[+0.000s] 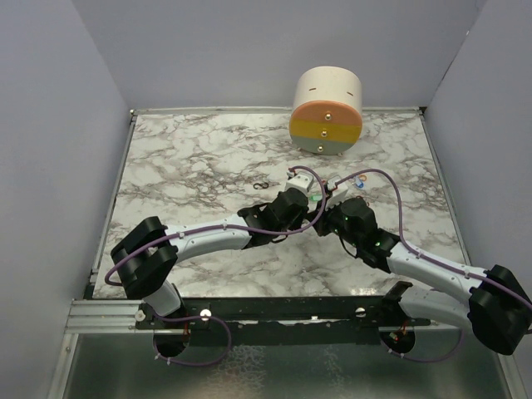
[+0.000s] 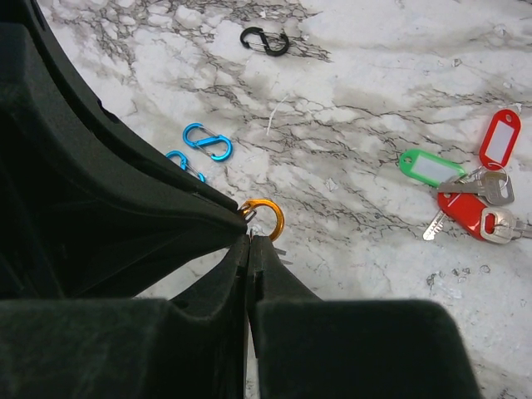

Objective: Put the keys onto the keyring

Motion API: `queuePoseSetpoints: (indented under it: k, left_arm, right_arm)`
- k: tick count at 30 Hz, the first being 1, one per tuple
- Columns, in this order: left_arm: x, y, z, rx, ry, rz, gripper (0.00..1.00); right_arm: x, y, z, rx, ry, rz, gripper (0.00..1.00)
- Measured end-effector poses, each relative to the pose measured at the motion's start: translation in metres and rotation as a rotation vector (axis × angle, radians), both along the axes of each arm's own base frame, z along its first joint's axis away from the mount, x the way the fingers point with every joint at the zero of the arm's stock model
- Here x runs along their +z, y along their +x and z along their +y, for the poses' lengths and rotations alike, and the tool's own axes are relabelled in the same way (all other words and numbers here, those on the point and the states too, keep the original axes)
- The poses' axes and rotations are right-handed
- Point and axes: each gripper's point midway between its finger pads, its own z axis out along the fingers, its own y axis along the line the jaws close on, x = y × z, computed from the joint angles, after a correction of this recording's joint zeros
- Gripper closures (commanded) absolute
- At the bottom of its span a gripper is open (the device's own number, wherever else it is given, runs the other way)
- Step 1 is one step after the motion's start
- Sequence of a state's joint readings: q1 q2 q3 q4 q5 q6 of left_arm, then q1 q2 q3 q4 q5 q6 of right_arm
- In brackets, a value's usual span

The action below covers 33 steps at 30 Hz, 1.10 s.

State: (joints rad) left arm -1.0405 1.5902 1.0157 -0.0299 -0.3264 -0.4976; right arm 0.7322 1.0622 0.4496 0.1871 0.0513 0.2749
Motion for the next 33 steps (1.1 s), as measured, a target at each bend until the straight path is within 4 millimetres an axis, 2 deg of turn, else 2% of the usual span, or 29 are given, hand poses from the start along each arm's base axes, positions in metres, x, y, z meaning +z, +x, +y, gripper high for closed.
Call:
queuePoseSetpoints:
  k: [19,33]
  left_arm:
    - [0.0023,-0.0011,0.0008,-0.008,-0.002,-0.003,1.0]
    - [-0.0008,-0.0092,0.0011,-0.048,-0.007,0.013,1.0]
  right_arm:
    - [-0.0032,0.005,-0.0058,-0.041,-0.018,-0.003,0.99]
    - [-0.0017,0.0063,-0.0085,-0.058,-0.022,-0.01,0.99]
